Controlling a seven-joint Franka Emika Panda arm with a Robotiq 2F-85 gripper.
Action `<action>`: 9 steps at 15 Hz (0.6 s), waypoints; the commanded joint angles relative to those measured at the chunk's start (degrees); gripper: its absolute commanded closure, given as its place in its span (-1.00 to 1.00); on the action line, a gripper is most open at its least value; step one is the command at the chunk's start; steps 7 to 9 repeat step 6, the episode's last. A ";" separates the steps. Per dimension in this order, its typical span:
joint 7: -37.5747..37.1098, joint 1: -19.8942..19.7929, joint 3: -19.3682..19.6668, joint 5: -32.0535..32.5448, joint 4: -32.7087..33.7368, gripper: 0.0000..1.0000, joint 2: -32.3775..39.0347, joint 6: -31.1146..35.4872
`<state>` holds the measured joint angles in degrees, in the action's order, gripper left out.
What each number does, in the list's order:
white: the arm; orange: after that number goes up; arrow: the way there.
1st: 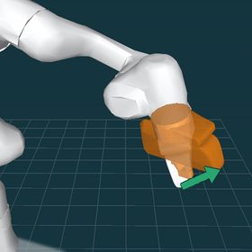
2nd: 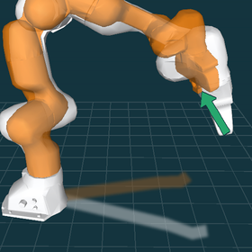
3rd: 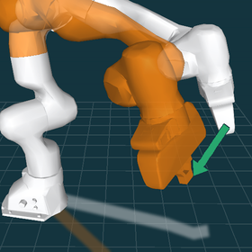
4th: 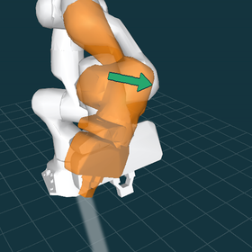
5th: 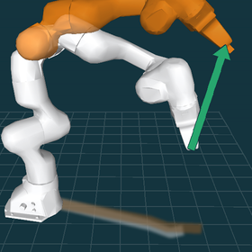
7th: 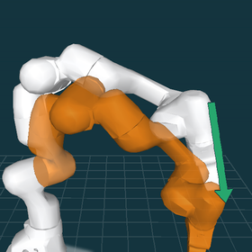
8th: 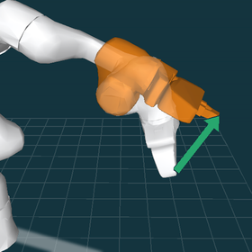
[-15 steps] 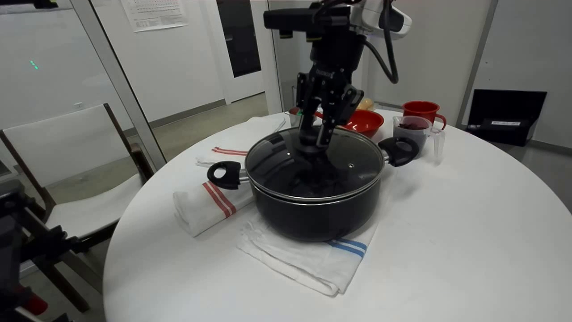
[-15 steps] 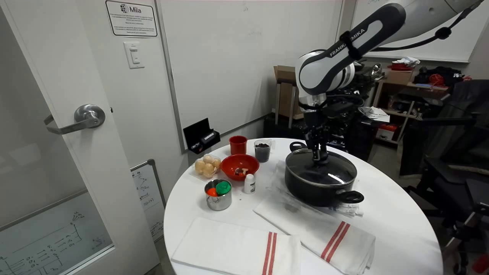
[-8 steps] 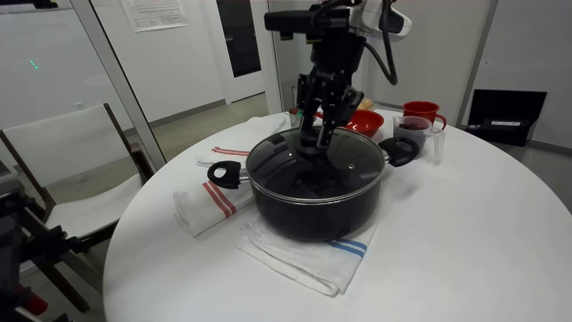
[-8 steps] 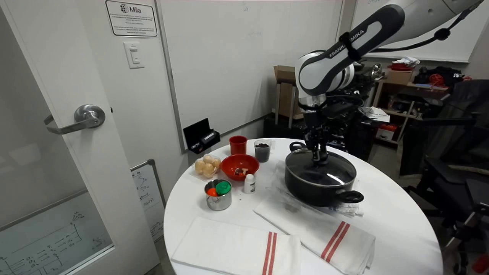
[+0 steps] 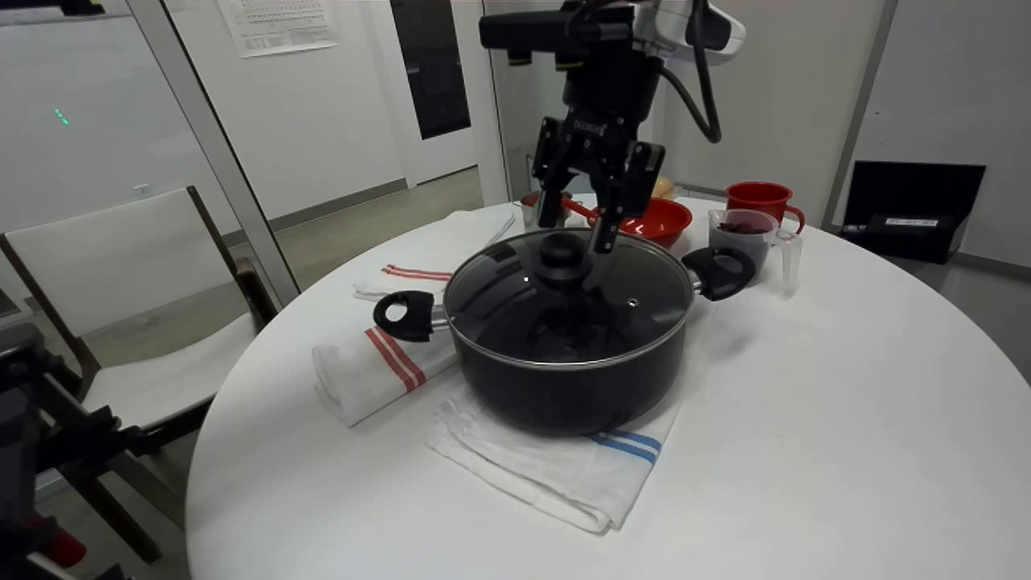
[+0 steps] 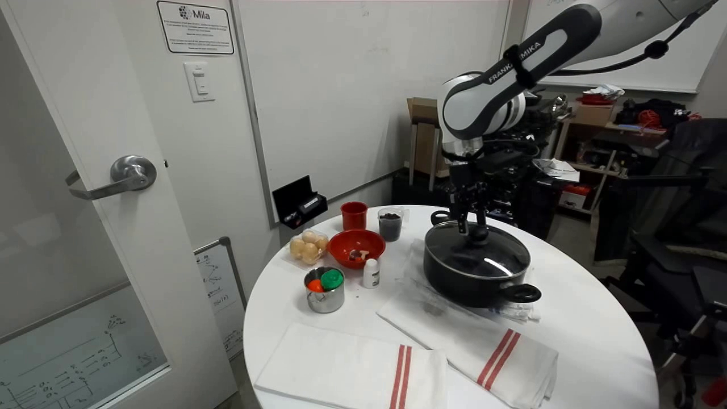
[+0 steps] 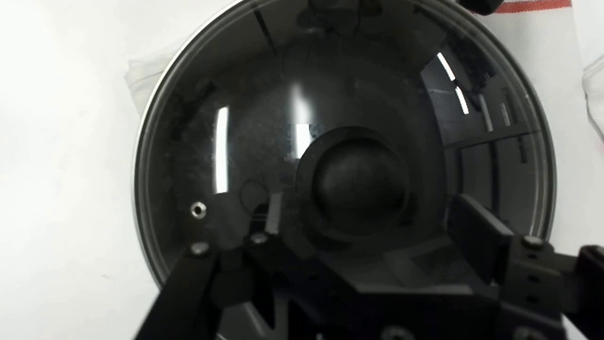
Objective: Put the lid on the black pot
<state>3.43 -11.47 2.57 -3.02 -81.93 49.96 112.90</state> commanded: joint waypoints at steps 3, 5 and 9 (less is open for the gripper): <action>-0.92 0.34 0.31 -0.84 1.39 -1.00 -0.03 -1.12; -0.75 0.35 0.23 -0.85 1.09 -1.00 -0.24 -0.99; -0.72 0.42 0.23 -0.78 0.96 -1.00 -0.31 -1.06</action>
